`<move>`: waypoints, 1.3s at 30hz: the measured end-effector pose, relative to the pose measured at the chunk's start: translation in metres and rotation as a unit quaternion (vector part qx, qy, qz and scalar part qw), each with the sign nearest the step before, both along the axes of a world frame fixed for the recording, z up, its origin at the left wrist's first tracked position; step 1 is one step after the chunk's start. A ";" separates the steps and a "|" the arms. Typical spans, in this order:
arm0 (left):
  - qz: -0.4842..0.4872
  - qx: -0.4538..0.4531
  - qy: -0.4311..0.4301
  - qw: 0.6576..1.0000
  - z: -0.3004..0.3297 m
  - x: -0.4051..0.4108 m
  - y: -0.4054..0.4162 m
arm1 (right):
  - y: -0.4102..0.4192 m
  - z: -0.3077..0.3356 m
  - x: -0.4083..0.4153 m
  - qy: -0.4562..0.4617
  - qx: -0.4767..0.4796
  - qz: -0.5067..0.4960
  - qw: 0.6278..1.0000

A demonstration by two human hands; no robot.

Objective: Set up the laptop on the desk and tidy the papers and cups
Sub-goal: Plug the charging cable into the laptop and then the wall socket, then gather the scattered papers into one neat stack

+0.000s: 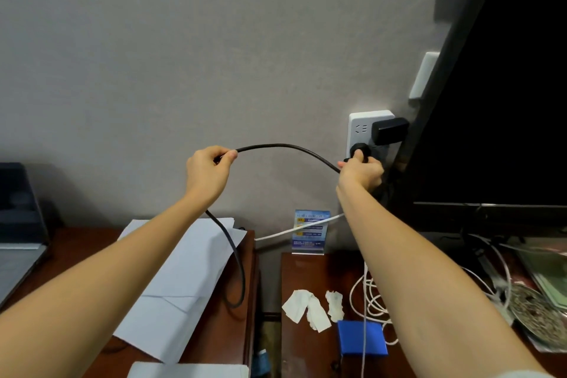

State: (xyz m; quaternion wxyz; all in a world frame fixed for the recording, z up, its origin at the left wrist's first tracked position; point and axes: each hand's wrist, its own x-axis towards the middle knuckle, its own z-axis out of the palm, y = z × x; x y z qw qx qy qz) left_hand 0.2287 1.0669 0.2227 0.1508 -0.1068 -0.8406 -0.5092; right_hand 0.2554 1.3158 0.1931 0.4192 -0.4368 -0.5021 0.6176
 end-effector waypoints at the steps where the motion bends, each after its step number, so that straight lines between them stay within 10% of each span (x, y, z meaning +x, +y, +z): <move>1: -0.001 -0.004 0.001 1.000 -0.002 -0.001 -0.001 | 0.001 -0.001 0.000 -0.001 0.003 0.001 1.000; 17: -0.048 -0.080 0.028 0.995 -0.008 0.000 -0.017 | 0.009 0.012 -0.005 -0.037 0.039 0.013 0.998; 28: -0.149 -0.367 -0.029 0.918 -0.045 0.033 -0.076 | -0.003 0.030 -0.008 -0.167 0.041 0.014 0.985; 33: -0.191 -0.390 -0.099 0.895 -0.075 0.047 -0.106 | -0.058 0.028 -0.008 -0.387 0.305 0.050 0.869; 39: -0.199 -0.520 -0.105 0.824 -0.115 0.038 -0.147 | -0.175 -0.018 -0.014 -0.384 0.626 0.235 0.637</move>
